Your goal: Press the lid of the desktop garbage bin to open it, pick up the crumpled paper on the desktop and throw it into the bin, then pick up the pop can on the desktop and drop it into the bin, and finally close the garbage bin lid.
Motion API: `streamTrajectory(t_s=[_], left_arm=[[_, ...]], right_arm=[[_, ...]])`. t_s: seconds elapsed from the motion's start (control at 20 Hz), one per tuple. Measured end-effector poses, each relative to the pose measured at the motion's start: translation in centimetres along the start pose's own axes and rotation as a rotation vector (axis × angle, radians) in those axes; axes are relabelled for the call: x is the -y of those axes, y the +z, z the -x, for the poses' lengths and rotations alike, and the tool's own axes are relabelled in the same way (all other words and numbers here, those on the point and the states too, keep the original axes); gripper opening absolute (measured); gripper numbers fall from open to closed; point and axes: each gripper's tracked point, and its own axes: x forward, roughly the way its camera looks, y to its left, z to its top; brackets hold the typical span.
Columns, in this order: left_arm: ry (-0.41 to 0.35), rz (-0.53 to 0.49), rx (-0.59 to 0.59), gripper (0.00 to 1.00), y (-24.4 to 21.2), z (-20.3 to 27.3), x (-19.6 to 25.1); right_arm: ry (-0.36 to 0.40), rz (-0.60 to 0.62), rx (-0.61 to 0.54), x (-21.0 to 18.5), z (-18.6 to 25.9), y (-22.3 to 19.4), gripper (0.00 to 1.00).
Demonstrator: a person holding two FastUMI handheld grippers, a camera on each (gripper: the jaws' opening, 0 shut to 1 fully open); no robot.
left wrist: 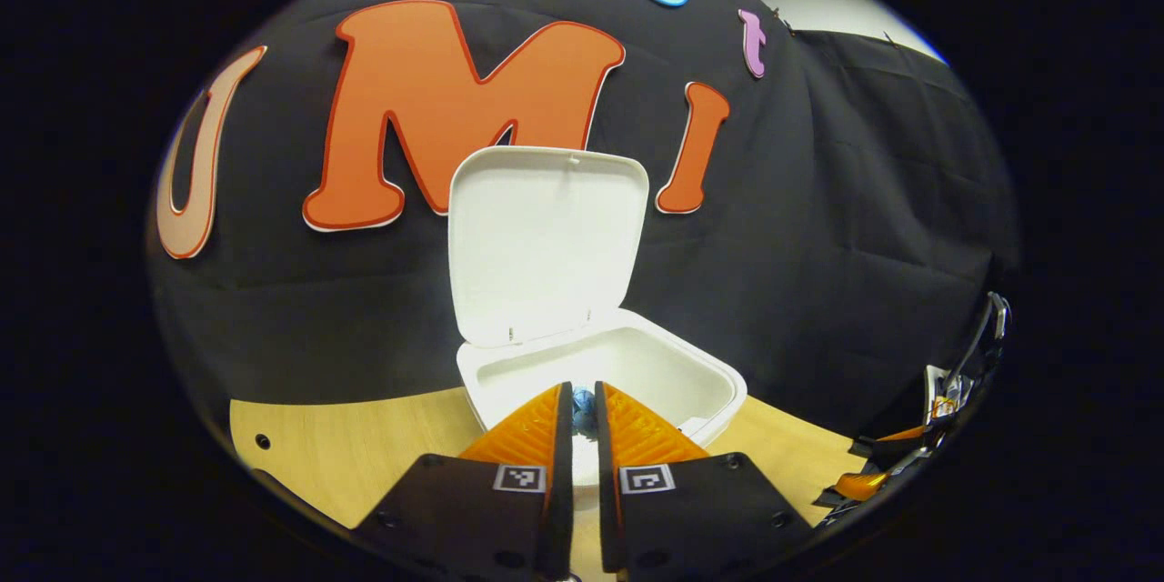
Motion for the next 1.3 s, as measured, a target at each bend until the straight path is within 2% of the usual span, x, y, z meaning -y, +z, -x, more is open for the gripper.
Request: streamTrajectory(t_s=[0.1, 0.15, 0.3, 0.45, 0.5, 0.7, 1.3], left_arm=[[-0.001, 0.004, 0.005, 0.18, -0.3, 0.0, 0.2], [-0.006, 0.012, 0.007, 0.29, -0.2, -0.2, 0.2], [0.015, 0.02, 0.009, 0.95, -0.3, -0.2, -0.7], [0.058, 0.016, 0.026, 0.93, 0.1, 0.3, -1.9], [0.068, 0.013, 0.034, 0.99, 0.3, 0.6, -2.3], [0.118, 0.008, 0.067, 0.99, 0.8, 2.3, -4.4], [0.338, 0.055, 0.093, 0.99, -0.9, 10.4, -15.0]], right_arm=[[0.003, -0.001, -0.005, 0.1, -0.1, -0.1, 0.98], [0.004, 0.0, -0.006, 0.1, -0.2, -0.1, 0.98], [0.005, 0.005, -0.011, 0.0, -0.4, -0.1, 0.98], [0.009, 0.008, -0.01, -0.1, -0.5, 0.0, 0.98], [0.012, 0.01, -0.009, -0.3, -0.7, 0.1, 0.98], [0.037, 0.026, -0.006, -1.8, -1.0, 0.5, 0.98], [0.205, 0.15, -0.004, -11.3, -2.3, 1.8, 0.99]])
